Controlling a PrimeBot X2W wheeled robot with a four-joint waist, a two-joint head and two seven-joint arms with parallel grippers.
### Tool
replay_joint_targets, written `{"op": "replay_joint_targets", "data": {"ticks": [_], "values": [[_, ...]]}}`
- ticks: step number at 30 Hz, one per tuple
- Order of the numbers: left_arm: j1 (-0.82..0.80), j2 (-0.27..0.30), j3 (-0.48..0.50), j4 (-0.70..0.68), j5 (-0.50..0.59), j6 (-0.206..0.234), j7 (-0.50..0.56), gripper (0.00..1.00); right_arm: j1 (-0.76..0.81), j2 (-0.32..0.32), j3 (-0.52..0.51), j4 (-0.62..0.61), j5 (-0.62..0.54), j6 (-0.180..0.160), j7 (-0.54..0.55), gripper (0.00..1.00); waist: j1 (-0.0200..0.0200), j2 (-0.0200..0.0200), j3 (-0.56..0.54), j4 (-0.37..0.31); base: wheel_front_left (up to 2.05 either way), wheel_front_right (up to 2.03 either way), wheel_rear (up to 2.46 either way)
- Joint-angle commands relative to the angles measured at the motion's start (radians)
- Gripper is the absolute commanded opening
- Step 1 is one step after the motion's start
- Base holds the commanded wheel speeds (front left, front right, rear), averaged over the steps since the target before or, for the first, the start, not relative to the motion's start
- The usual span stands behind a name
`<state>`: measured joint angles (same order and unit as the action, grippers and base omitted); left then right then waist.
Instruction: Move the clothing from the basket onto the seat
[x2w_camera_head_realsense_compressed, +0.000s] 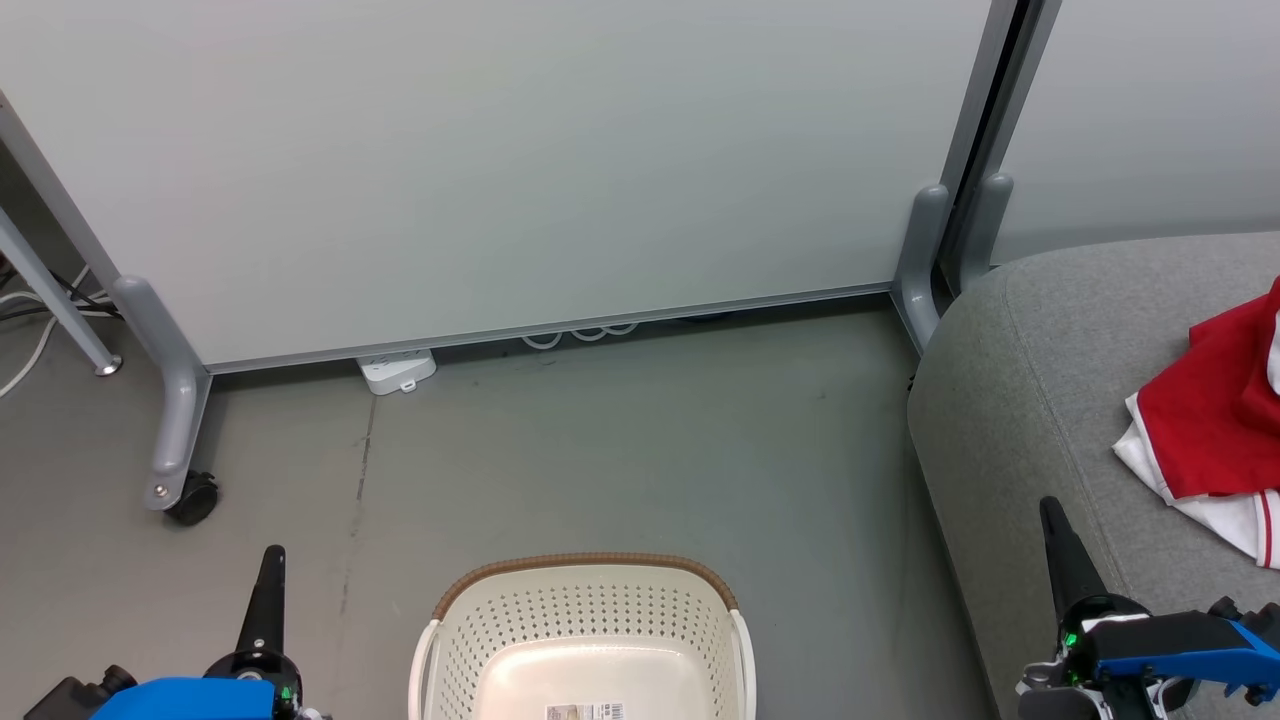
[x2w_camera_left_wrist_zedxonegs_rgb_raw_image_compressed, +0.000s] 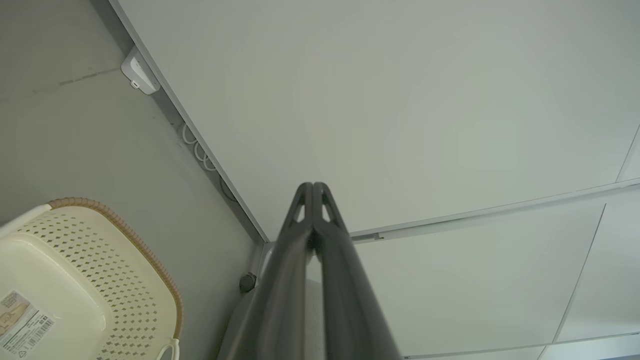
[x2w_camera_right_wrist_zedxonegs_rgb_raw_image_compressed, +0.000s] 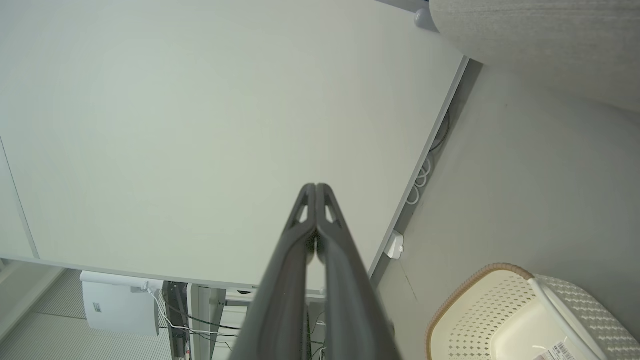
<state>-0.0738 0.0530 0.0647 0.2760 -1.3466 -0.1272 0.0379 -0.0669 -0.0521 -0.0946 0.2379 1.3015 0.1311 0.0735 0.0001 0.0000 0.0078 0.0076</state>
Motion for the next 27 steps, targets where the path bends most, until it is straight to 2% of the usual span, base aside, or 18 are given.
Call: {"op": "replay_joint_targets", "data": {"ticks": [1,27], "values": [[-0.019,0.003,0.011,-0.011,-0.024,-0.004,0.007,0.00,-0.019,0.002,-0.003,-0.003,0.031,0.000,0.006,0.00,-0.0001,0.0000,0.000,0.000,0.00,0.00,0.00],[-0.034,0.000,0.041,-0.027,-0.199,-0.006,0.059,0.00,-0.039,0.003,-0.017,0.004,0.233,0.000,0.032,0.00,-0.0001,0.0000,-0.003,-0.005,0.00,0.00,0.00]]}}
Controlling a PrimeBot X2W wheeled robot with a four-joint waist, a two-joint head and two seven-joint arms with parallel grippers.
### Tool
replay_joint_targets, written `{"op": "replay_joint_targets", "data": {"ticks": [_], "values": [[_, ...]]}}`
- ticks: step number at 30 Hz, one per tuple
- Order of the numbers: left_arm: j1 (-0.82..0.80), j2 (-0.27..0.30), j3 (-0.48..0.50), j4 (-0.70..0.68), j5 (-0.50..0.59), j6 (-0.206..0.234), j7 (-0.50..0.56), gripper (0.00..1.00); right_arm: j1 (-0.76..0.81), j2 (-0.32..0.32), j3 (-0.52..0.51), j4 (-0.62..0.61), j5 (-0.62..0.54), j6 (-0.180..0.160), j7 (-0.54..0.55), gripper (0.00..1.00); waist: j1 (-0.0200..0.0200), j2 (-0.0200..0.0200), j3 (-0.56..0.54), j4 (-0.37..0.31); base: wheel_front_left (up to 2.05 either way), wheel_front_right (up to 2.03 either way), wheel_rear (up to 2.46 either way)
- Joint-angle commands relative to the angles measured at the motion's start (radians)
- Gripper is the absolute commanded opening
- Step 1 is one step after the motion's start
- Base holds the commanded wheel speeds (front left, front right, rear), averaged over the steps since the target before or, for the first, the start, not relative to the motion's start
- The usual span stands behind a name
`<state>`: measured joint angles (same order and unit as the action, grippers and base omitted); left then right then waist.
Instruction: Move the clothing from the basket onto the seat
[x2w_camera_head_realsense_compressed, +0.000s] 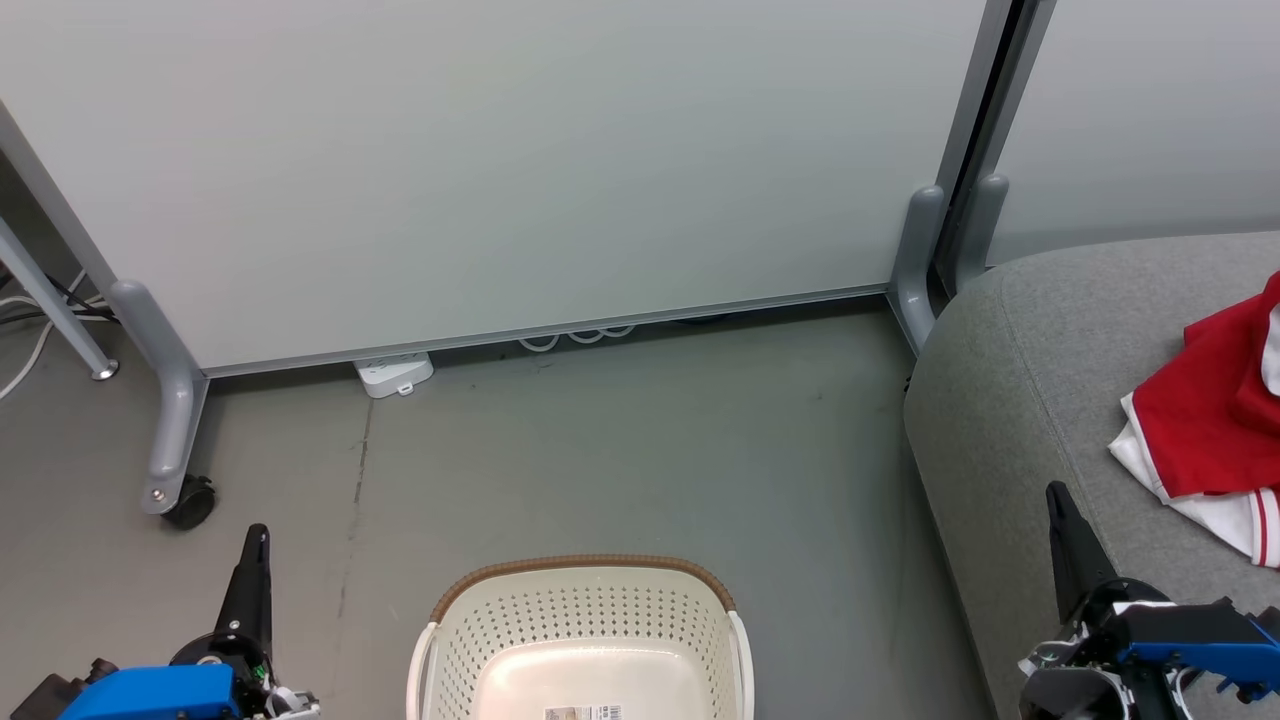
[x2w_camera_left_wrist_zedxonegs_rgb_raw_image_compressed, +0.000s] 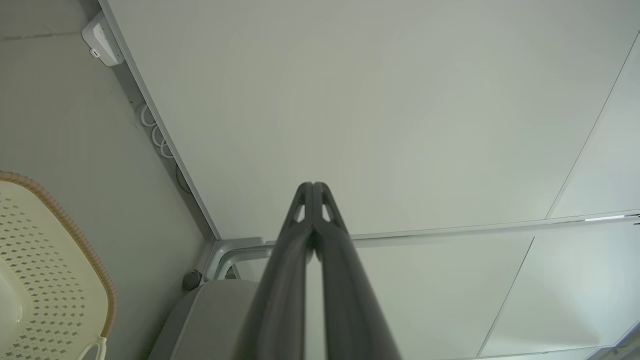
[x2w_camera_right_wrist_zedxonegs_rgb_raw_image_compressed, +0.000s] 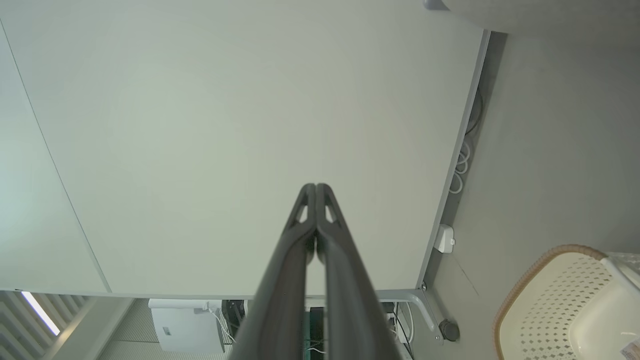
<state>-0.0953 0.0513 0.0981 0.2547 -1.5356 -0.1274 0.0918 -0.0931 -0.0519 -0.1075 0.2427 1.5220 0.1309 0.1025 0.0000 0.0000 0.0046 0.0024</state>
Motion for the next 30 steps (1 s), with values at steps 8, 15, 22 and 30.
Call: {"op": "replay_joint_targets", "data": {"ticks": [8,15,22,30], "values": [[-0.017,0.001,0.016,-0.010,-0.059,-0.006,0.020,0.00,-0.020,0.003,-0.007,0.002,0.069,0.000,0.010,0.00,0.0000,0.0000,-0.001,-0.002,0.00,0.00,0.00],[-0.019,0.001,0.019,-0.012,-0.079,-0.006,0.026,0.00,-0.021,0.003,-0.008,0.003,0.092,0.000,0.013,0.00,0.0000,0.0000,-0.001,-0.002,0.00,0.00,0.00],[-0.019,0.001,0.019,-0.012,-0.078,-0.006,0.026,0.00,-0.021,0.003,-0.008,0.003,0.092,0.000,0.013,0.00,0.0000,0.0000,-0.001,-0.002,0.00,0.00,0.00],[-0.019,0.001,0.019,-0.012,-0.078,-0.006,0.026,0.00,-0.021,0.003,-0.008,0.003,0.092,0.000,0.013,0.00,0.0000,0.0000,-0.001,-0.002,0.00,0.00,0.00]]}}
